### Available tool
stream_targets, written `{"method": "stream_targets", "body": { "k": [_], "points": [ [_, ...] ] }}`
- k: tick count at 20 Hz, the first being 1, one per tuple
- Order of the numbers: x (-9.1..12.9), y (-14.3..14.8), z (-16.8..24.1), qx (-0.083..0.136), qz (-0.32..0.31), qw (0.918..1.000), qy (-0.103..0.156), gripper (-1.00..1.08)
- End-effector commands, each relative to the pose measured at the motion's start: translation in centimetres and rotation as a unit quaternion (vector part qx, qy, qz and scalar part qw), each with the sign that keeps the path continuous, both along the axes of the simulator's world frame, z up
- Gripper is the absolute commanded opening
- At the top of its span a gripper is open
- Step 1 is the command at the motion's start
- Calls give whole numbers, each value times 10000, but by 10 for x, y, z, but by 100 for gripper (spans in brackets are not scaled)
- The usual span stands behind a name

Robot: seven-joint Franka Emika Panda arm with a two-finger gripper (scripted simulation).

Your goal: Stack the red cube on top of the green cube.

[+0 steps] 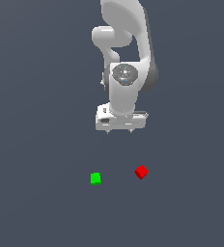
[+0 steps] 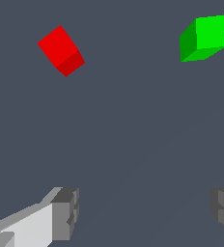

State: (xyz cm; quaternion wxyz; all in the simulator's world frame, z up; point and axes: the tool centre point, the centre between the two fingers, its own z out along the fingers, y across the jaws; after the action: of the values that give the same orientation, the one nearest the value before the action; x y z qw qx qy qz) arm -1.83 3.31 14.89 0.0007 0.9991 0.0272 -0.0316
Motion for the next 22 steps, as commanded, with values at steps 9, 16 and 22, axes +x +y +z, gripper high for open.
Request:
{"method": "stream_targets", "body": {
  "k": [9, 16, 22],
  "points": [
    [11, 4, -6, 9, 219, 9998, -21, 100],
    [38, 15, -21, 31, 749, 9972, -72, 100],
    [69, 33, -38, 56, 1410, 9899, -136, 100]
  ]
}}
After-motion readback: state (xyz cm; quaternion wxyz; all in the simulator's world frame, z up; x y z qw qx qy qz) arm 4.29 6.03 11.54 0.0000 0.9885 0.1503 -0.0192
